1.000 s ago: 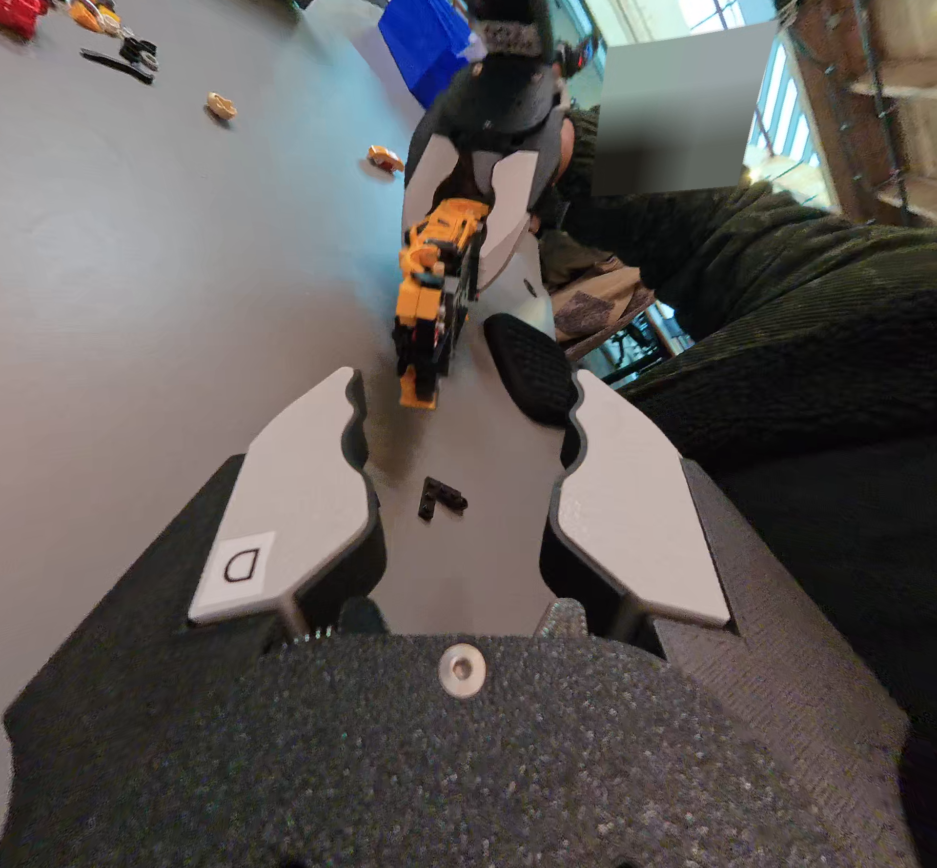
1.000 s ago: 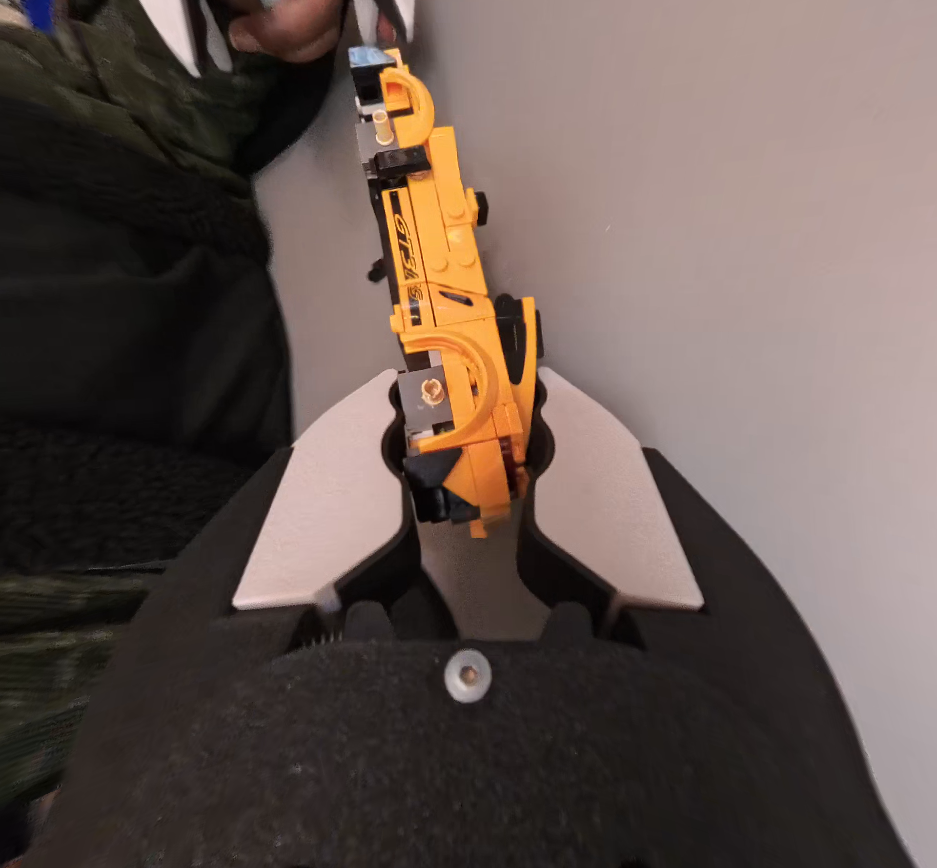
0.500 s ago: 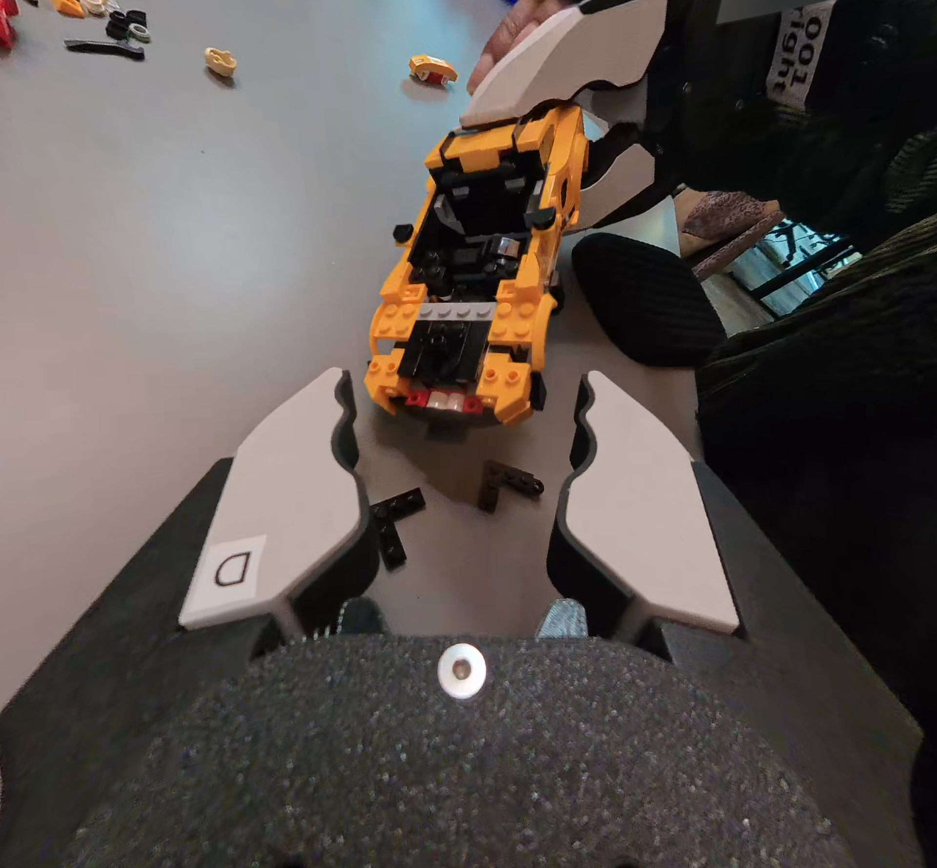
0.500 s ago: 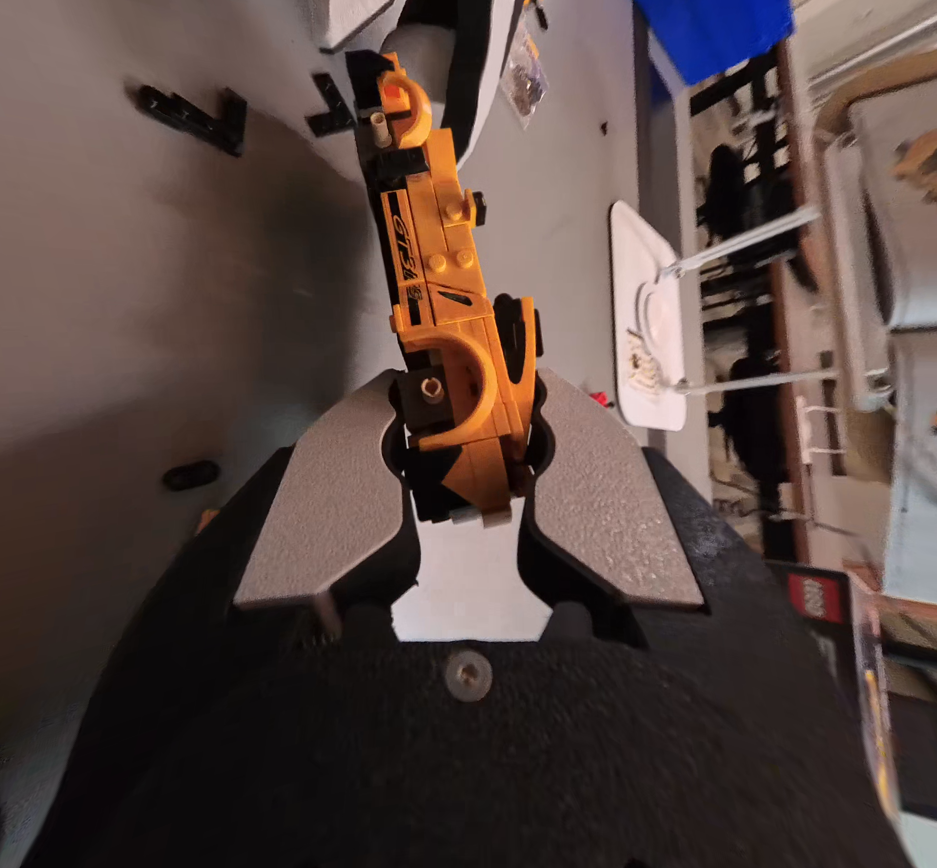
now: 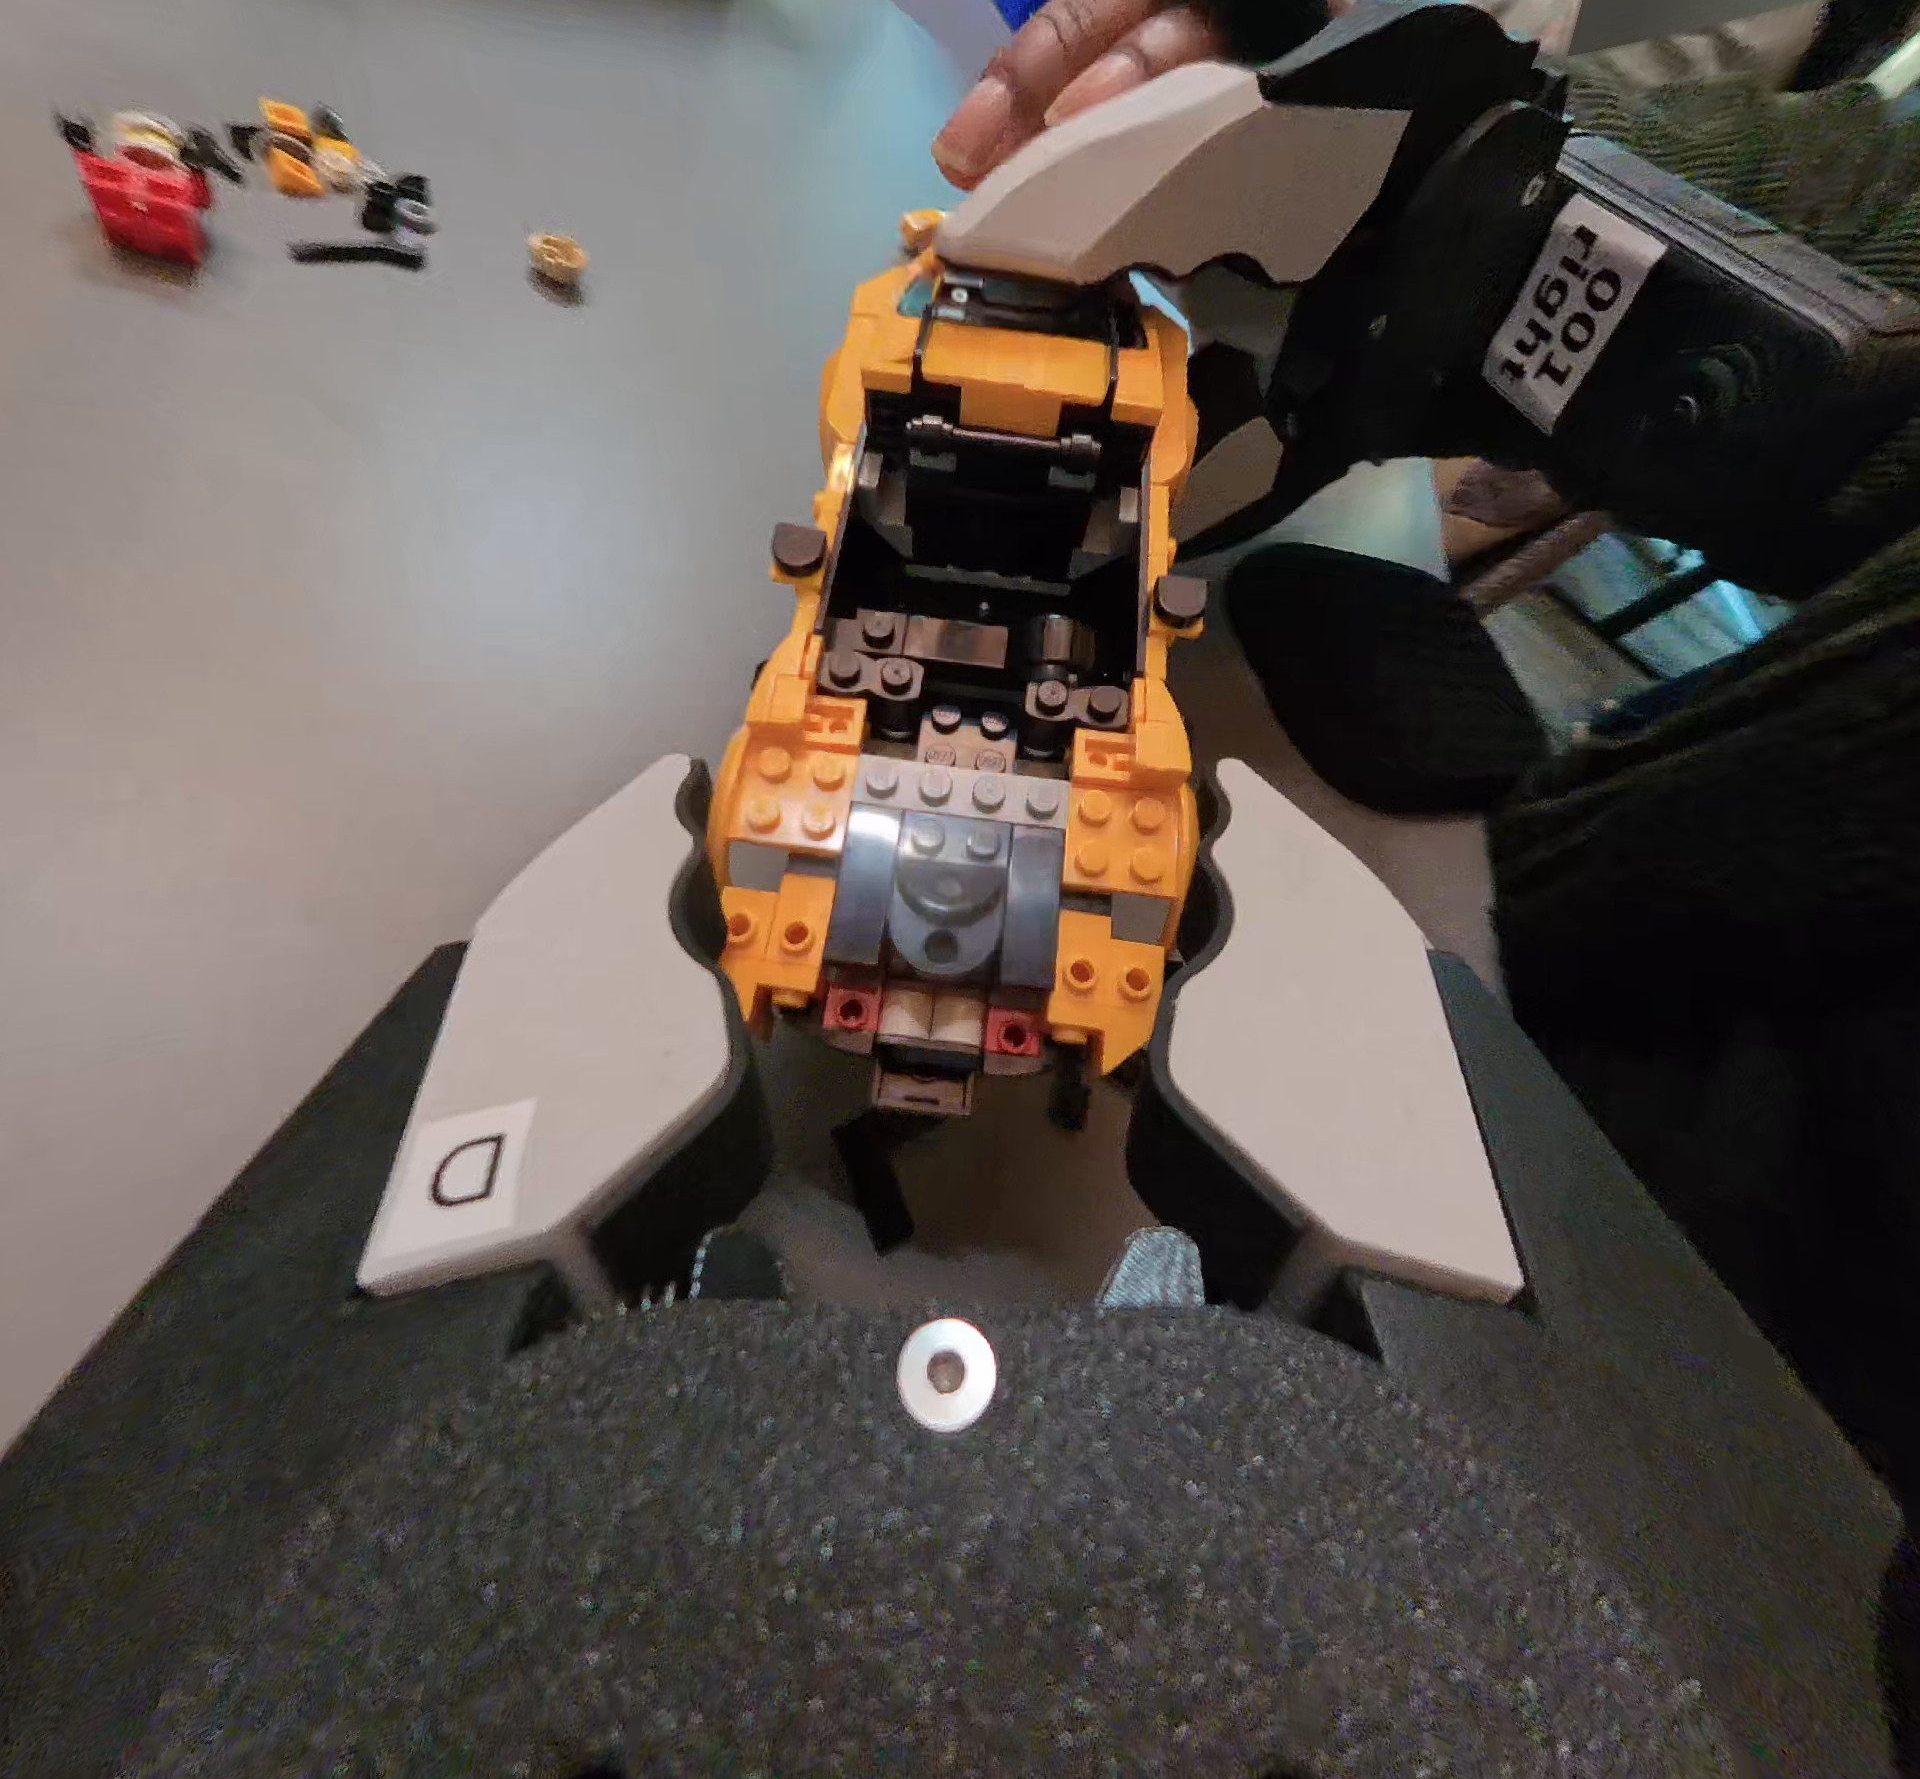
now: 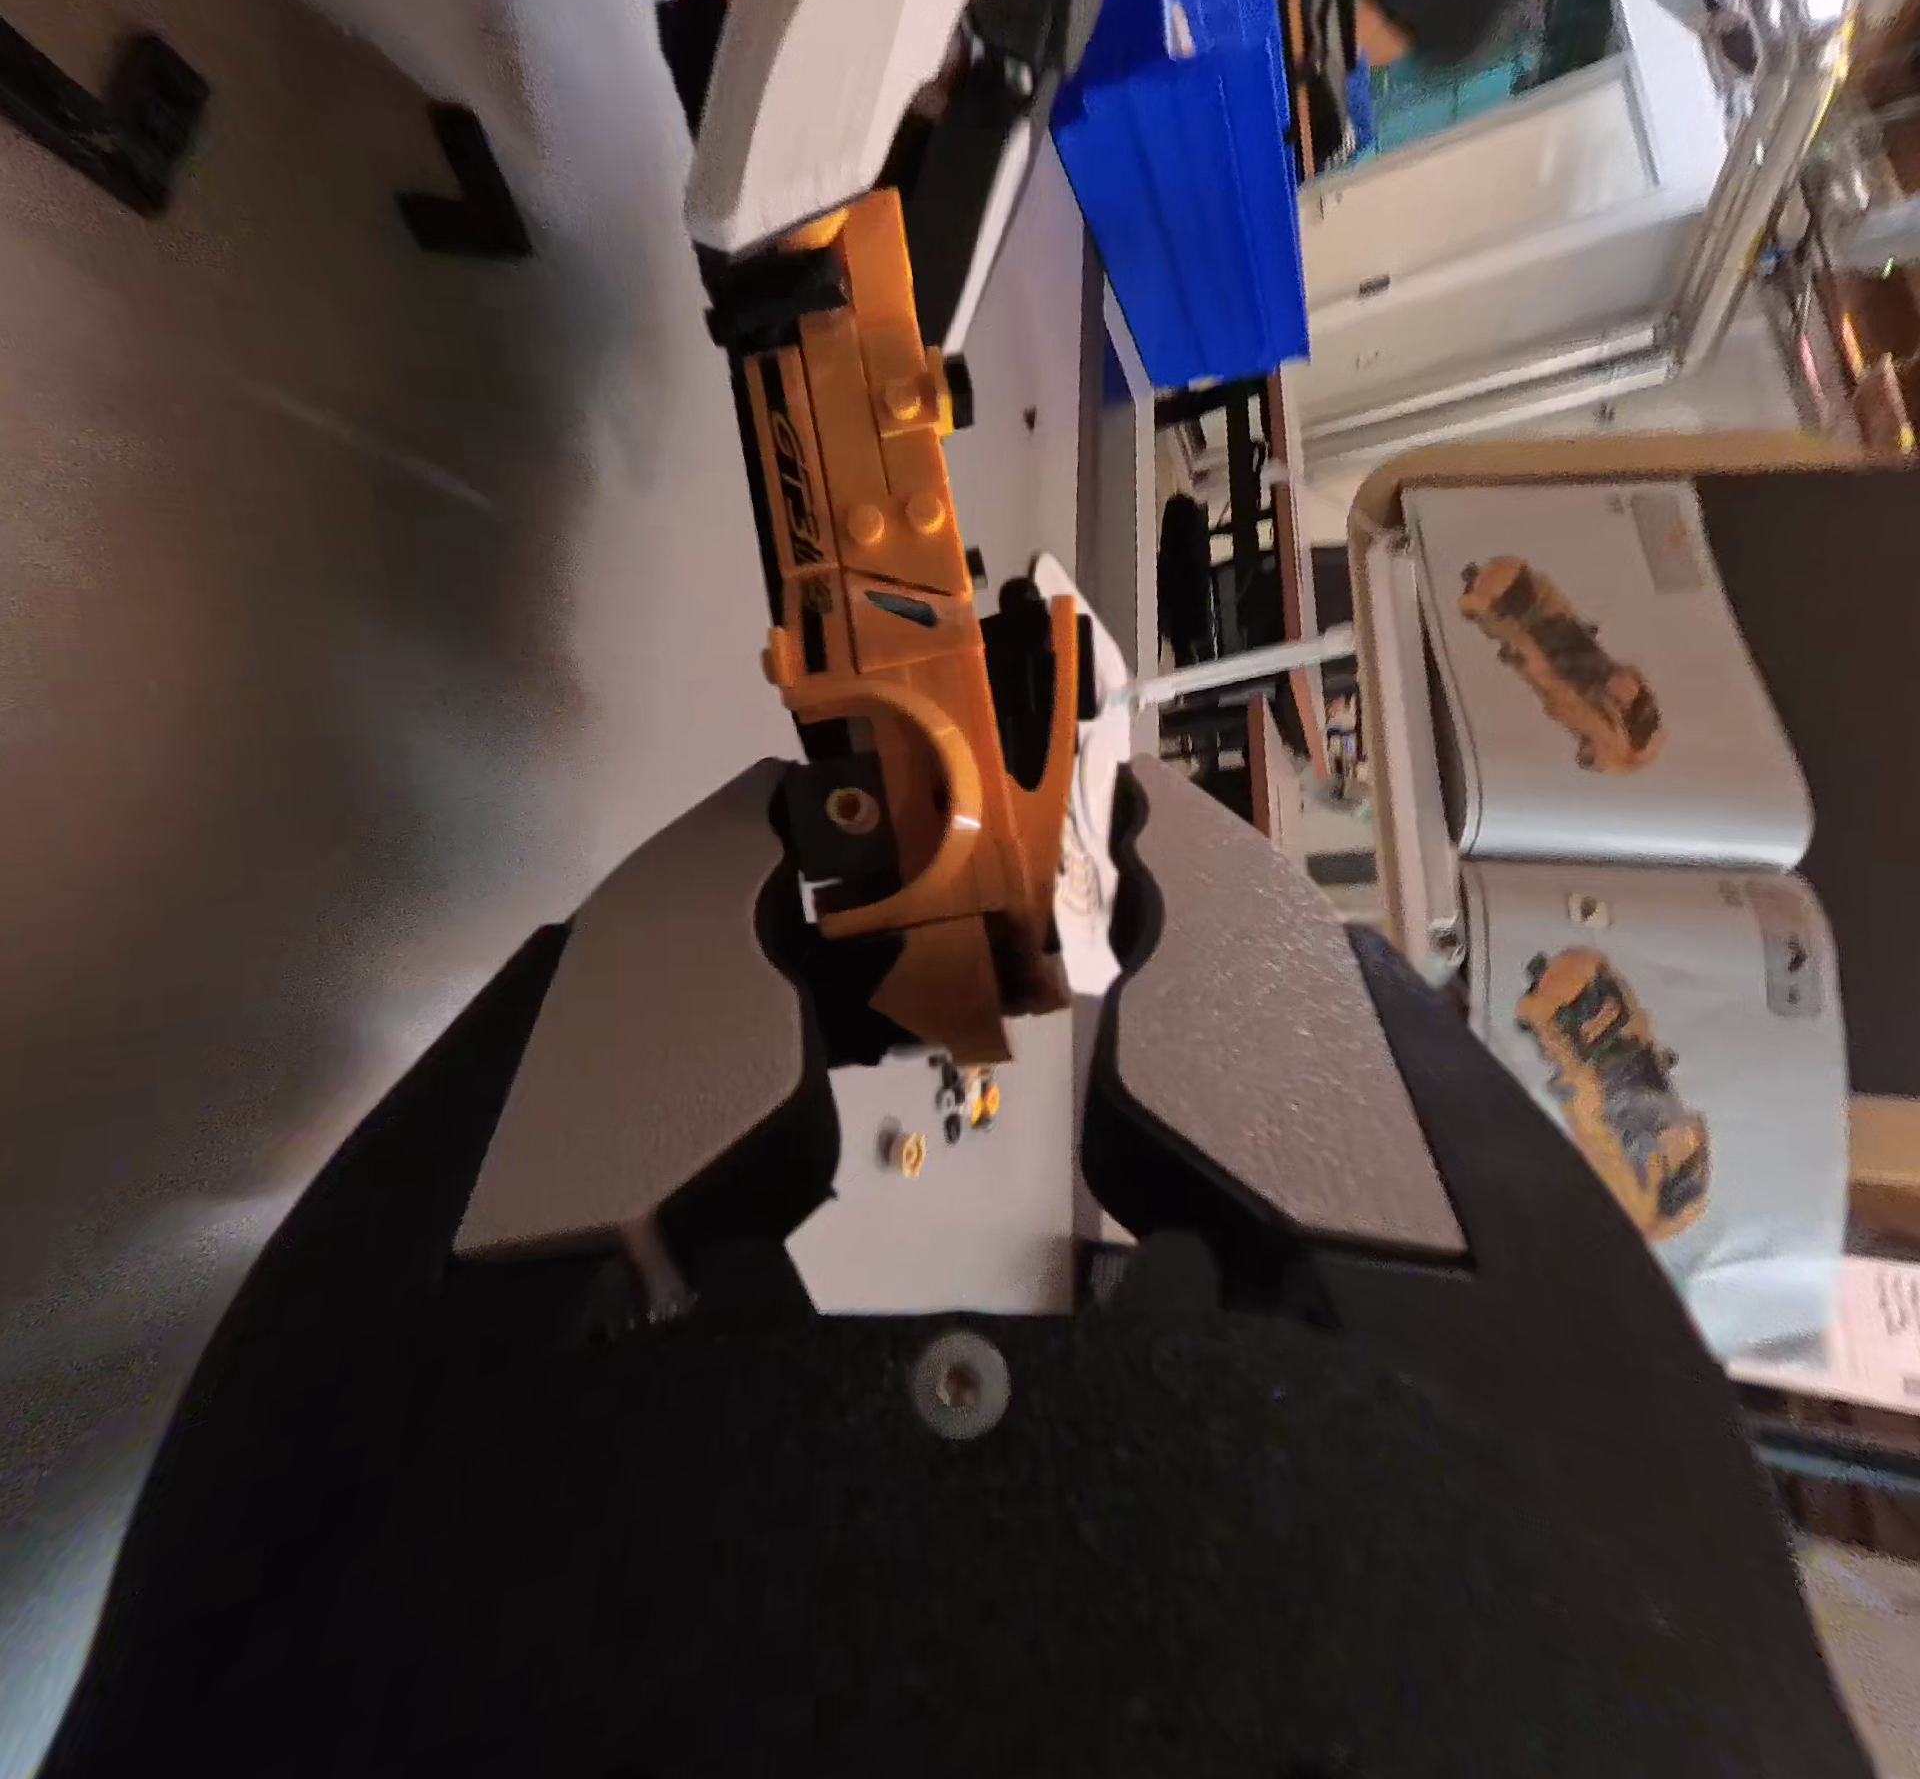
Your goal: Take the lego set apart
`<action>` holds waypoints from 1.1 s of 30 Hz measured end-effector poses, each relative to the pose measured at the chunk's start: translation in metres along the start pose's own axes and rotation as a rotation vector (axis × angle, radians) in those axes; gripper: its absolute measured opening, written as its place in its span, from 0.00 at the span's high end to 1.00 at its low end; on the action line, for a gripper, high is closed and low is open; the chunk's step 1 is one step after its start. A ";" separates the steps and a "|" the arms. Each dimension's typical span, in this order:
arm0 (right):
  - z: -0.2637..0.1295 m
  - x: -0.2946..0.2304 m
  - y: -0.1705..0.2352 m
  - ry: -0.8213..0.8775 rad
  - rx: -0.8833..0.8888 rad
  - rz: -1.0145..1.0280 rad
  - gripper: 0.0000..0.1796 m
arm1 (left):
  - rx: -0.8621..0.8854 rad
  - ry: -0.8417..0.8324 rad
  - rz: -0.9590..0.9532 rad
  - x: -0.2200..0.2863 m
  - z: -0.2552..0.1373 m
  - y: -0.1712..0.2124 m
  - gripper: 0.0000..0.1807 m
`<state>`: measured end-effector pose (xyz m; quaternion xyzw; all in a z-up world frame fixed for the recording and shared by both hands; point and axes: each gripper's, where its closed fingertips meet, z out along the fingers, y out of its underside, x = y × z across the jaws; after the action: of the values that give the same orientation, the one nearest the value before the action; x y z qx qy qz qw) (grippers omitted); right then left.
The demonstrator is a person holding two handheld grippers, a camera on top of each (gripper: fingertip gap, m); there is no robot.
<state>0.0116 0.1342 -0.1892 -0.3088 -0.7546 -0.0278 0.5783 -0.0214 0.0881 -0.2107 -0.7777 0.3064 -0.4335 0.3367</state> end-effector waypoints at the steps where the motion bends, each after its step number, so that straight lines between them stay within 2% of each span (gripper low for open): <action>1: 0.002 0.000 0.008 0.006 -0.022 0.031 0.67 | 0.000 -0.029 0.005 -0.005 0.002 -0.003 0.52; 7: 0.002 -0.010 0.058 -0.019 -0.163 0.241 0.67 | -0.057 -0.231 0.088 -0.040 0.014 -0.011 0.52; 13: -0.024 -0.028 0.078 -0.132 -0.236 0.457 0.73 | -0.123 -0.383 0.196 -0.062 0.024 -0.009 0.53; 15: -0.041 -0.041 0.071 -0.258 -0.241 0.605 0.73 | -0.135 -0.427 0.221 -0.067 0.023 -0.007 0.53; 18: -0.074 -0.076 0.037 -0.567 -0.256 0.786 0.72 | -0.181 -0.481 0.208 -0.076 0.023 0.004 0.52; 20: -0.091 -0.094 0.016 -0.686 -0.268 0.797 0.73 | -0.210 -0.471 0.181 -0.077 0.025 0.012 0.53; 23: -0.096 -0.109 0.002 -0.742 -0.302 0.768 0.79 | -0.179 -0.440 0.181 -0.070 0.023 0.008 0.52; 30: -0.083 -0.119 0.000 -0.798 -0.379 0.754 0.92 | -0.065 -0.412 0.194 -0.044 -0.019 -0.012 0.53; 33: -0.081 -0.118 0.001 -0.809 -0.389 0.724 0.92 | -0.023 -0.411 0.204 -0.034 -0.041 -0.014 0.55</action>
<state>0.0978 0.0522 -0.2677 -0.6340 -0.7431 0.1541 0.1489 -0.0697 0.1123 -0.1990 -0.8183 0.3136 -0.2263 0.4252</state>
